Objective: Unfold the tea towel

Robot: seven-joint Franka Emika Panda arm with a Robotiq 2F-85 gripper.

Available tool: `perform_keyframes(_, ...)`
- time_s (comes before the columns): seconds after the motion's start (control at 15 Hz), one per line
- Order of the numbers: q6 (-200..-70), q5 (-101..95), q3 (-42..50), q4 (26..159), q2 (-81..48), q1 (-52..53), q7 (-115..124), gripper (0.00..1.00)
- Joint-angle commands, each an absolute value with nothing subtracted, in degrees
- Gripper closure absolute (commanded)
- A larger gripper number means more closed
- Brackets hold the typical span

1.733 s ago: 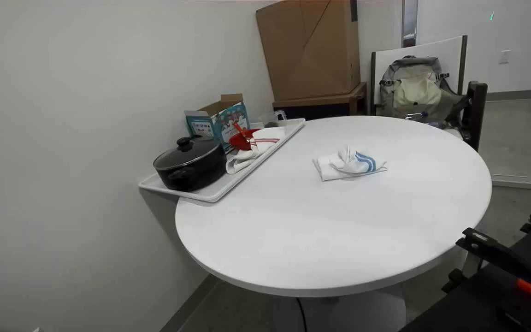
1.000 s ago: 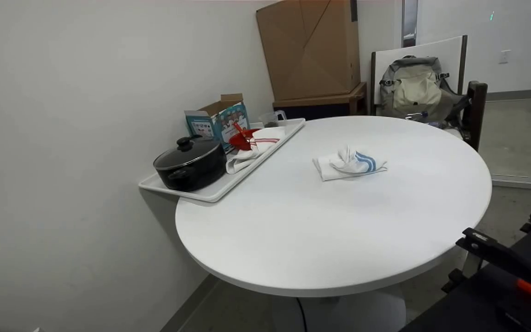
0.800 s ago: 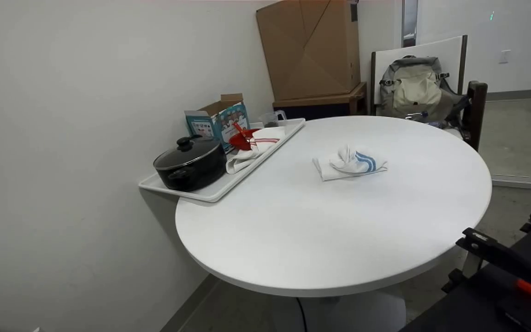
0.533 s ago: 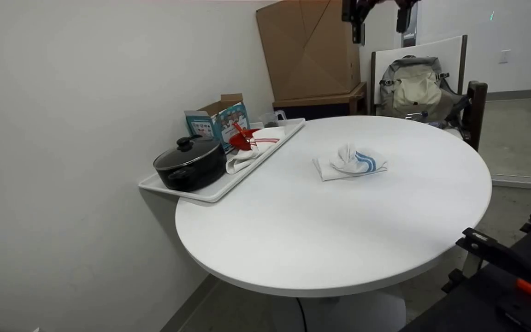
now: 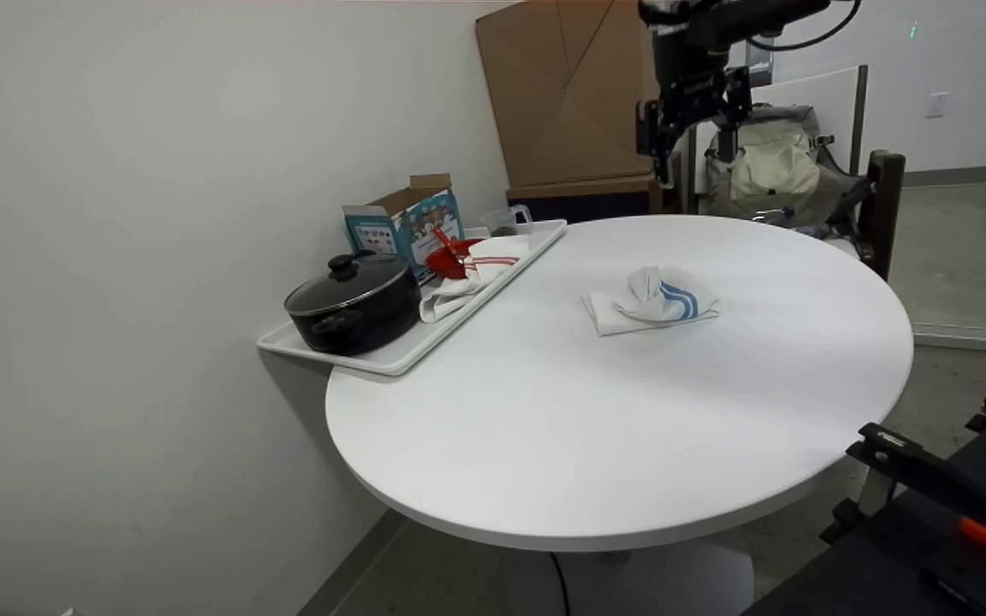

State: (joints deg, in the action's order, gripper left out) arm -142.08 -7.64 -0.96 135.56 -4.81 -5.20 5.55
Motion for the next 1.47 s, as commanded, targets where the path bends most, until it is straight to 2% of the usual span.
perform_keyframes(0.0,-143.21,-10.06,1.00,128.71,-15.01,-3.50,4.74,0.00)
perform_keyframes(0.4,-144.16,-10.17,1.72,123.95,-23.24,-0.83,4.82,0.00)
perform_keyframes(1.4,-152.35,-10.27,5.52,121.72,-31.68,5.38,10.46,0.00)
